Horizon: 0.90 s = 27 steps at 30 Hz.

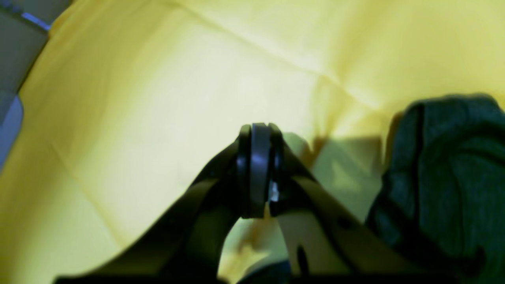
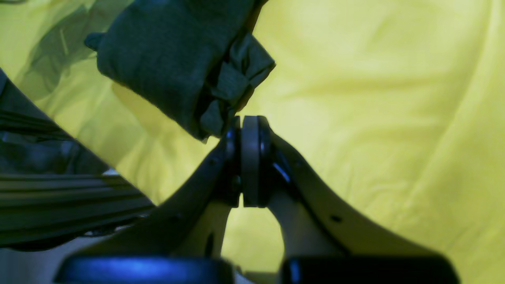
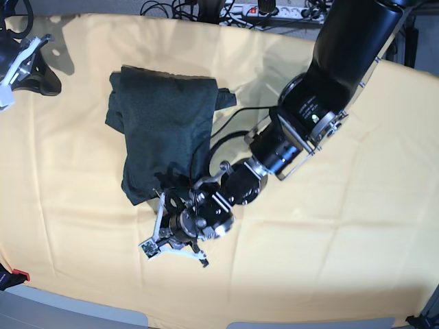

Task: Fold the T-shirt properly

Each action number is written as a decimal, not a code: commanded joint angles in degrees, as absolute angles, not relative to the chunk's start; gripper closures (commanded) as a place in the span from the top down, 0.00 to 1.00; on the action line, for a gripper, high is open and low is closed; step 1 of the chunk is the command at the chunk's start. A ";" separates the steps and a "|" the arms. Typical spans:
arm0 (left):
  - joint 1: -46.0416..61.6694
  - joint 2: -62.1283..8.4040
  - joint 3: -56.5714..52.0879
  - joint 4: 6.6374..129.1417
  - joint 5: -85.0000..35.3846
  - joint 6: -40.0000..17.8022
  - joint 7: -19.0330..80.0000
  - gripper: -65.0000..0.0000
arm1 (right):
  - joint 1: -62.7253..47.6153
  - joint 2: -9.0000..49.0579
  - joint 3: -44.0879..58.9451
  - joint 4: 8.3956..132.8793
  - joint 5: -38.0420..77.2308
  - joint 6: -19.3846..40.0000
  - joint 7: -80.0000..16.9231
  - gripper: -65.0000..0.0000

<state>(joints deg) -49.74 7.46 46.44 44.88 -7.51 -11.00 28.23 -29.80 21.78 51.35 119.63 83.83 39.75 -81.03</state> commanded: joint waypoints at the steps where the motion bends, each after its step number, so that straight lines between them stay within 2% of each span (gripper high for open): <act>1: -52.95 8.05 46.06 46.61 -9.45 -12.78 29.04 0.00 | -29.98 22.70 51.92 120.44 85.00 40.00 -80.00 0.00; 5: -56.62 6.94 46.04 49.93 -20.12 -26.85 40.40 0.00 | -29.82 22.81 51.92 120.44 85.00 40.00 -80.00 0.00; 8: -58.46 4.08 45.93 53.12 -32.36 -33.34 48.23 0.00 | -29.82 22.87 51.92 120.75 85.00 40.00 -80.00 0.00; 15: -56.53 -8.14 41.76 66.59 -58.02 -34.44 64.10 0.00 | -29.82 22.52 54.94 124.14 85.00 40.00 -80.00 0.00; 18: -54.30 -14.02 38.33 72.25 -63.81 -34.41 69.73 0.00 | -30.04 21.71 58.15 126.76 85.00 40.00 -80.00 0.00; 27: -45.04 -30.46 24.51 84.23 -76.49 -36.14 75.48 0.00 | -36.69 21.56 62.76 129.08 85.00 40.00 -80.00 0.00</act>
<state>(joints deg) -43.00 -30.11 25.19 83.42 -75.26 -35.90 76.18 -36.45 20.75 62.11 128.31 84.05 39.77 -80.97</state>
